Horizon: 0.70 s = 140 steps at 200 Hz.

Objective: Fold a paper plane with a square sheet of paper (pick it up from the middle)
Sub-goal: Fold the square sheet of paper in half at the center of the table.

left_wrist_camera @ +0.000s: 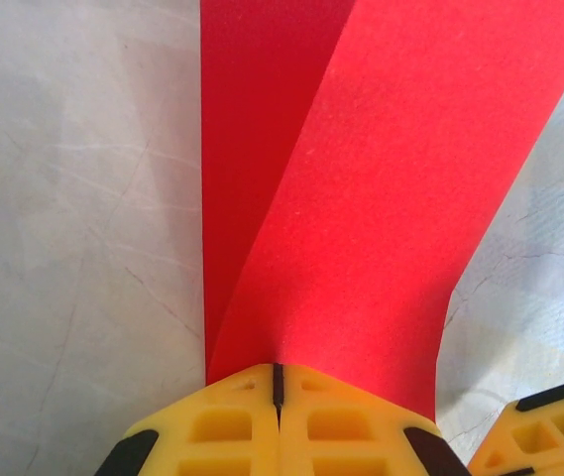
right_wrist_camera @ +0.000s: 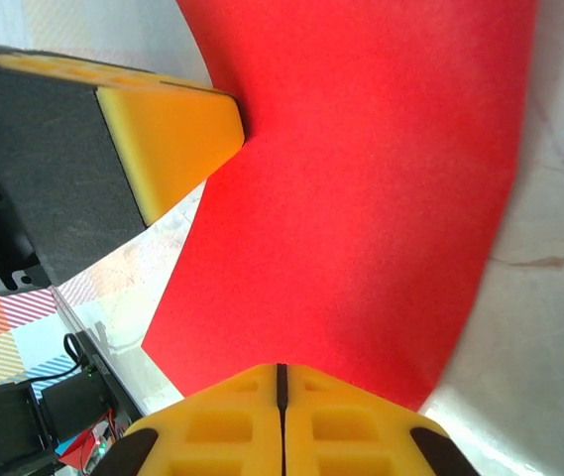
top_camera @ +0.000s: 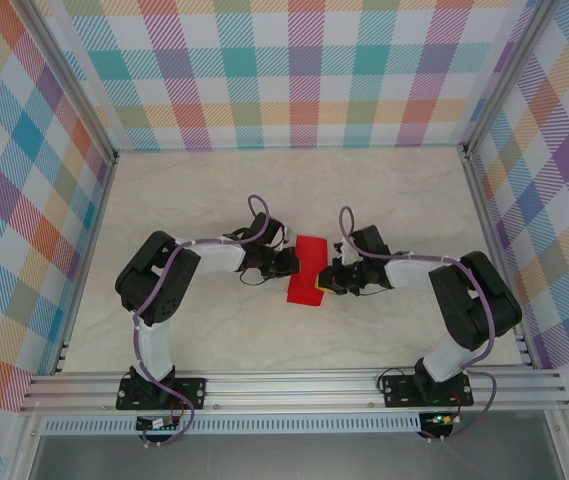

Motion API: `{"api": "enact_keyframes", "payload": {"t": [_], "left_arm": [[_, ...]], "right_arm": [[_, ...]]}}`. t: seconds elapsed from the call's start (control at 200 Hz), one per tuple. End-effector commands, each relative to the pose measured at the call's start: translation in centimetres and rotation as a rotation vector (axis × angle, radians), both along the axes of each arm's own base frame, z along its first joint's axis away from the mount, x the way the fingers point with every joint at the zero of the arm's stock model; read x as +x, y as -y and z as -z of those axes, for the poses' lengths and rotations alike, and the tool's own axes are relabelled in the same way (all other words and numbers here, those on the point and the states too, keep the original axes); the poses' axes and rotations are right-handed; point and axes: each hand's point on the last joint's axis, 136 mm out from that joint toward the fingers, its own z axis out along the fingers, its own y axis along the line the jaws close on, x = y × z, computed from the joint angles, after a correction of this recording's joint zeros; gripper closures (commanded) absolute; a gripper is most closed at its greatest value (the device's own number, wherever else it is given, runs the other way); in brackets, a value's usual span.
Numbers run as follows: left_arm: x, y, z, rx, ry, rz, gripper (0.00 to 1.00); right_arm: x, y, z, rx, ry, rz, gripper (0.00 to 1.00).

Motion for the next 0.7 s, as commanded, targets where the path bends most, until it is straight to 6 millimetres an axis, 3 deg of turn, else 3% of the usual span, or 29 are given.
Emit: {"api": "enact_keyframes", "payload": {"t": [0.0,0.215,0.5,0.695], "left_arm": [[-2.6,-2.0,3.6,0.124,-0.101,0.010,1.00],[-2.6,-2.0,3.6,0.126,-0.102,0.011,1.00],[-2.6,-2.1,3.6,0.130,-0.100,0.013,1.00],[-2.6,-2.0,3.7,0.131,-0.104,0.019,1.00]], "right_arm": [[-1.1,0.0,1.1,-0.009,-0.029,-0.018,0.94],[-1.9,1.0,3.5,-0.074,-0.066,-0.015,0.95],[-1.8,0.2,-0.4,0.015,0.001,-0.013,0.93],[-2.9,-0.1,-0.2,0.020,-0.010,-0.018,0.92]]}}
